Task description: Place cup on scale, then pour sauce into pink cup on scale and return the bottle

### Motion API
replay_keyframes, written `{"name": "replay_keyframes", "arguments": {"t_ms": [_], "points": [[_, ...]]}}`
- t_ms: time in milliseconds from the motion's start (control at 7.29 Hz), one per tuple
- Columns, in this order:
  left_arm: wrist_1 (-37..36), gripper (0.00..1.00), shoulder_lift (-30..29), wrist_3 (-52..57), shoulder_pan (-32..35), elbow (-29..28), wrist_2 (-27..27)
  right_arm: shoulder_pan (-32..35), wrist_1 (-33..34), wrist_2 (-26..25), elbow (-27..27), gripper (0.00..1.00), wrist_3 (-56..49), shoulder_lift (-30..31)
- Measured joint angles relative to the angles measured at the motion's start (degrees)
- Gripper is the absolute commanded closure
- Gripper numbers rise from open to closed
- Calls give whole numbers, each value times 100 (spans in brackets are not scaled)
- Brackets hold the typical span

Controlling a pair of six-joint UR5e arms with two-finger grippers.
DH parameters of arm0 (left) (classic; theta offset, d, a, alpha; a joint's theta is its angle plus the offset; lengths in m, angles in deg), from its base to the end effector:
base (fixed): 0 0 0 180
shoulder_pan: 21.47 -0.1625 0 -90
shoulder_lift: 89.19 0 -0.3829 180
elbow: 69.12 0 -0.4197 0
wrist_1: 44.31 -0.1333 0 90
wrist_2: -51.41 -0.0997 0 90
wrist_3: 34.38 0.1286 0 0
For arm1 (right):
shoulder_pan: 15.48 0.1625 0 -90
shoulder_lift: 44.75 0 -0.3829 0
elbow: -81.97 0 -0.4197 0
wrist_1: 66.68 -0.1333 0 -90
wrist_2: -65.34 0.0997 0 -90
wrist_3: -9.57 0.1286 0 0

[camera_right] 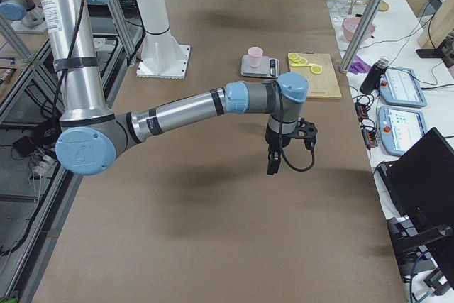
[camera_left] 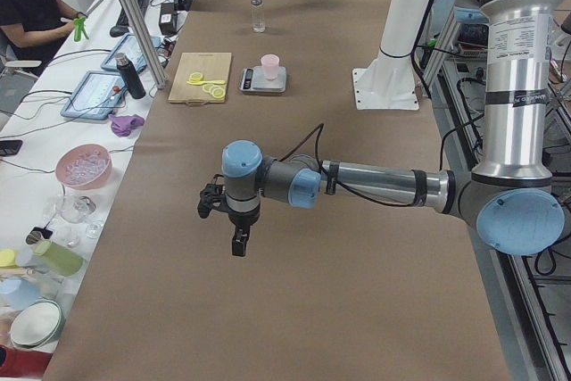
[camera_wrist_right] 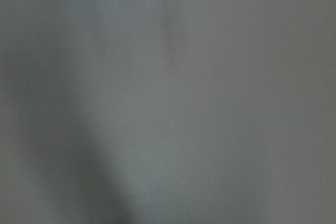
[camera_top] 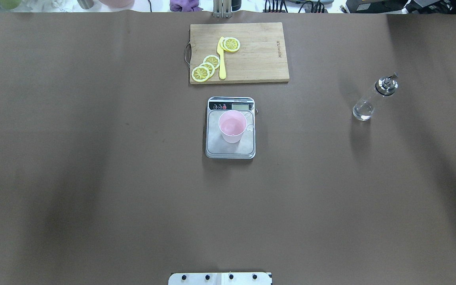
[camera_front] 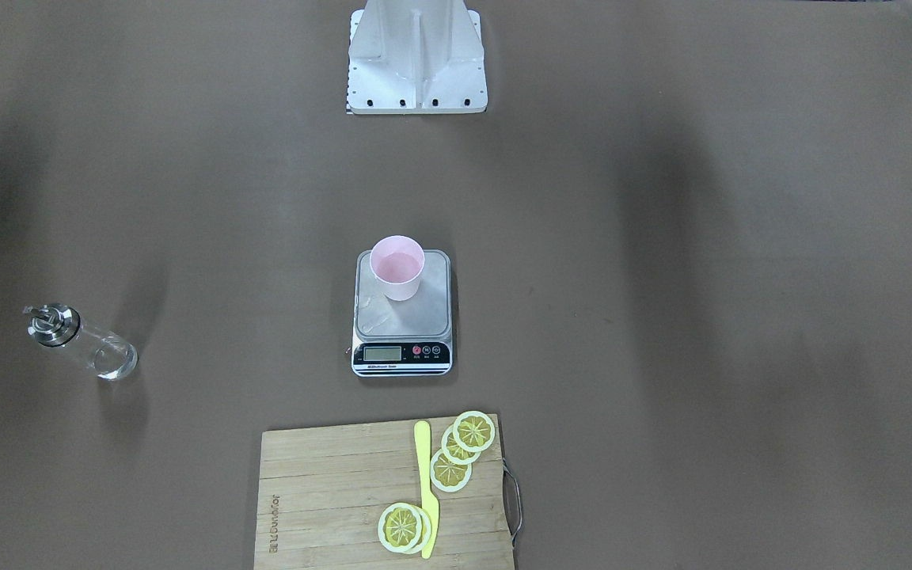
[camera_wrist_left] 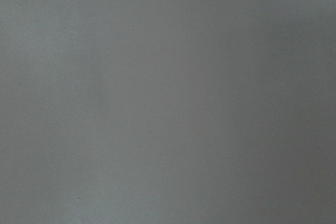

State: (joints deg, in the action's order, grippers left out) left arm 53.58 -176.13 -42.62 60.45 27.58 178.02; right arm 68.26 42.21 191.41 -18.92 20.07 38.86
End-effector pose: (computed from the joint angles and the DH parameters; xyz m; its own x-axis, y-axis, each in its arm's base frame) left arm 0.0166 -0.5196 0.5994 0.7897 0.0894 -0.6069 -0.0248 0.9932 0.1141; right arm -0.0017 -0.5432 0.5251 0.8117 0.1106 0.5736 -0.0396 0.9901 -0.1349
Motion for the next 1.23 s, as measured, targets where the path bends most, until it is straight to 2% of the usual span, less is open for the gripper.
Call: {"name": "replay_keyframes", "arguments": {"t_ms": [411, 685, 1234], "points": [[-195, 2, 12, 1032, 383, -349, 56, 128, 62, 197, 45, 0, -732, 351], [-366, 2, 18, 1354, 551, -444, 425, 256, 34, 356, 65, 0, -941, 577], [-1262, 2, -12, 1442, 721, 72, 652, 296, 25, 552, 72, 0, -962, 670]]}}
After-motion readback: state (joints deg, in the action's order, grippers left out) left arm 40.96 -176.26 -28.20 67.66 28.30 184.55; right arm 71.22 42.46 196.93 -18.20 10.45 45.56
